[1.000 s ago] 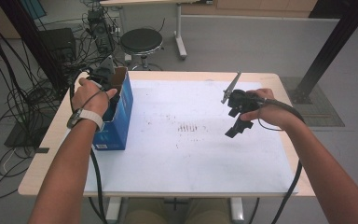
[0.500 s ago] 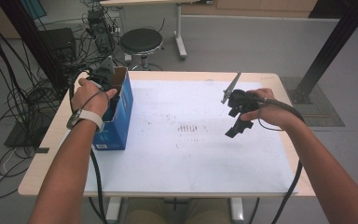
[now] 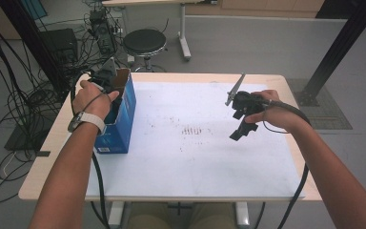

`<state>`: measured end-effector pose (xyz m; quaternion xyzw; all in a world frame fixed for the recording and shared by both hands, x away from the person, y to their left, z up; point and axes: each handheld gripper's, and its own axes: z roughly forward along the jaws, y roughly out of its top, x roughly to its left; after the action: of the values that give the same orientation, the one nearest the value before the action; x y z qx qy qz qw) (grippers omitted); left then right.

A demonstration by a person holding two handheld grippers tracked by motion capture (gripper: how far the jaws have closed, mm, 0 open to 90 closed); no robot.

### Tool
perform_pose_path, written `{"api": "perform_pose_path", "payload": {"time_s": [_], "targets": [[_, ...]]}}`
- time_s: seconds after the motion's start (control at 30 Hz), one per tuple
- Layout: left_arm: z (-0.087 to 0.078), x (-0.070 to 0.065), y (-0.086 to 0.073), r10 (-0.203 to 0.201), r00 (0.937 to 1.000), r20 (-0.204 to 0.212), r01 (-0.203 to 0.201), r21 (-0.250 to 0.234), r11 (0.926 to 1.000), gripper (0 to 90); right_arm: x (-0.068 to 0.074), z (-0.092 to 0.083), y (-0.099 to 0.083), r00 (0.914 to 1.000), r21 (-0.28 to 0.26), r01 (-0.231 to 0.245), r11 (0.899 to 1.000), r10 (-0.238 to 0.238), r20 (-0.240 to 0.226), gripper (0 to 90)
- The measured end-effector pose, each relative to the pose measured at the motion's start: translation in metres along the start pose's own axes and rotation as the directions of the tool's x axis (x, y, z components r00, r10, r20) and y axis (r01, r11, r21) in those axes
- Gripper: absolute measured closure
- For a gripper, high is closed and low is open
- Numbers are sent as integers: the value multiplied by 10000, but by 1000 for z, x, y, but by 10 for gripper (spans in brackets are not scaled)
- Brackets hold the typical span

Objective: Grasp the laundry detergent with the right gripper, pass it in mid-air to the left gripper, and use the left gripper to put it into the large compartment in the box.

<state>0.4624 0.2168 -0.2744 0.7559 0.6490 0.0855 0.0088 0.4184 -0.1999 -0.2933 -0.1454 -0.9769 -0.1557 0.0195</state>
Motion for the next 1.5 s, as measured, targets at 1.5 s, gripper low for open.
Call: {"api": "perform_pose_path", "payload": {"time_s": [1.5], "targets": [[0,0,-1,-25,10000,-45,25,-44,10000,373,1,0,2,10000,12,69,10000,-69,8,82]]}}
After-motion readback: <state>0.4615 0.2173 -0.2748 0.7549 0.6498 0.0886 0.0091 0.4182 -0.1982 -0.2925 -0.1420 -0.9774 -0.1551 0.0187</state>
